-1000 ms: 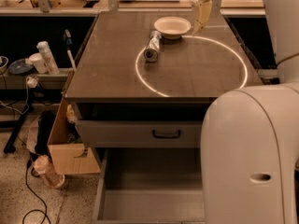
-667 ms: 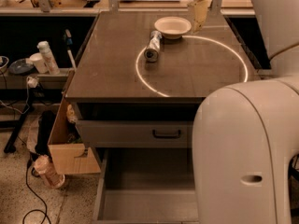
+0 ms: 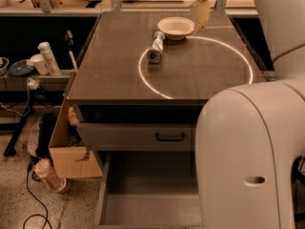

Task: Place redbull can into middle drawer

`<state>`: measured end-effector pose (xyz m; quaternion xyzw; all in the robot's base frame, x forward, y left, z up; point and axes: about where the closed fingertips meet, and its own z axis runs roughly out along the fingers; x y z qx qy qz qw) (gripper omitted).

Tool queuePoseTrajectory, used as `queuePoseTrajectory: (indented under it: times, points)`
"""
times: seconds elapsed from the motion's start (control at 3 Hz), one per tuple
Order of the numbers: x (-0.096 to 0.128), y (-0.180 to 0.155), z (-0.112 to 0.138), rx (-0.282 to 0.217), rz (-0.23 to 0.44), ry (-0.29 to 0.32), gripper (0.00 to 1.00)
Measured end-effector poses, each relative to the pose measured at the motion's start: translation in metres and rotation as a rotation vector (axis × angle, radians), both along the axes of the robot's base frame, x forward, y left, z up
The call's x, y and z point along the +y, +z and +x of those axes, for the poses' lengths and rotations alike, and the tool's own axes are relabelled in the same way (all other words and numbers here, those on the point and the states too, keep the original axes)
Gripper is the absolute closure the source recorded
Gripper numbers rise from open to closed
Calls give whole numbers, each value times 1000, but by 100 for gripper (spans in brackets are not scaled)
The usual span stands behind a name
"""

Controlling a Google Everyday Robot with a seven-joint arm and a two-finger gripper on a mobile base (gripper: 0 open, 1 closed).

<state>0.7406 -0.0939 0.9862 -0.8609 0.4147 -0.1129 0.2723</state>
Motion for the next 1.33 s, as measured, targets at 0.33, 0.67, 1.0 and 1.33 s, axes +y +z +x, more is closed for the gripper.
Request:
queuePoseTrajectory:
  times: [0.33,0.67,1.0,1.33]
  points:
    - [7,-6,6,-4,29,27,0]
    - [15,-12,13,-11,75,50,0]
    - [24,-15,17,-14,107,77,0]
    - [31,-18,20,-14,64,83,0]
